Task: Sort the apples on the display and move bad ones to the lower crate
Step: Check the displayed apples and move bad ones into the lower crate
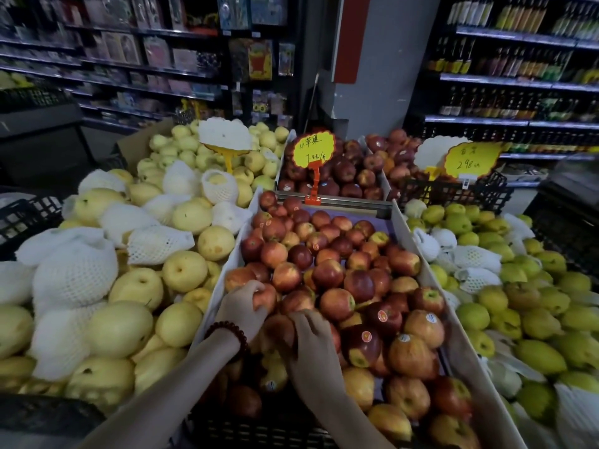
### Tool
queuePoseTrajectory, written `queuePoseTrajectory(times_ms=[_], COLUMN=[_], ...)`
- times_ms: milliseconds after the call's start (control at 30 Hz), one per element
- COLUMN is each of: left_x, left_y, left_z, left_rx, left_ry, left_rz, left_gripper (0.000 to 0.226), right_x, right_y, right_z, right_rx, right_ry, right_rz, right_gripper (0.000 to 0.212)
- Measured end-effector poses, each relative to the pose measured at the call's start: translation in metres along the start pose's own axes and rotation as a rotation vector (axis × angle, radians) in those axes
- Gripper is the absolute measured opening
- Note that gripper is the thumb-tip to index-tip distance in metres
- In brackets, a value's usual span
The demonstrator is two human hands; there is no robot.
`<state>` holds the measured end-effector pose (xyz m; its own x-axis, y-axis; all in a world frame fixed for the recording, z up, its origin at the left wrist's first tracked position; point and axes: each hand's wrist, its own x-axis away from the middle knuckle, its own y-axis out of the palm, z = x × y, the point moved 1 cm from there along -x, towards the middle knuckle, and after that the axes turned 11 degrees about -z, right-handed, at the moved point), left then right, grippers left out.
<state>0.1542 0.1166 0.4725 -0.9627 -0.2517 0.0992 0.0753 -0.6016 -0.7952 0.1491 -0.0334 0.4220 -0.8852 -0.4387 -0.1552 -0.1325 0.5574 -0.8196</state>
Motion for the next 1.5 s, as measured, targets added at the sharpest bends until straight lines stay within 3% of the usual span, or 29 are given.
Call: queuePoseTrajectory(times_ms=[233,333,500,700,967,1200,1400,1500], left_x=[0.048,0.074,0.127,0.183,0.223,0.223,0.229,0.222], left_y=[-0.005,0.001,0.025,0.094,0.223,0.345,0.405,0.423], left_z=[0.052,0.07,0.083,0.06,-0.032,-0.144,-0.213,-0.228], left_rx=[0.26,0.411,0.684,0.778,0.714,0.701,0.721,0.673], left_ry=[0.117,0.195,0.405,0.532,0.422,0.148,0.033,-0.012], left_rz=[0.038,-0.027,-0.082,-0.136,-0.24,-0.278,-0.325,-0.343], left_gripper=[0.026,0.018,0.016,0.021,0.025,0.025,0.034,0.02], right_x=[0.019,0.044,0.099,0.181,0.27,0.311,0.329,0.327], right_y=[-0.075,-0.098,-0.106,-0.079,0.022,0.164,0.236,0.252], right_z=[-0.016,-0.01,0.028,0.071,0.133,0.23,0.284,0.294], right_rx=[-0.409,-0.607,-0.923,-0.998,-0.899,-0.954,-0.942,-0.89], right_ry=[0.077,0.059,0.029,-0.065,-0.072,0.132,0.236,0.266], right_rz=[0.142,0.185,0.19,0.242,0.2,0.136,0.076,0.034], right_gripper=[0.009,0.004,0.005,0.017,0.013,0.026,0.006,0.006])
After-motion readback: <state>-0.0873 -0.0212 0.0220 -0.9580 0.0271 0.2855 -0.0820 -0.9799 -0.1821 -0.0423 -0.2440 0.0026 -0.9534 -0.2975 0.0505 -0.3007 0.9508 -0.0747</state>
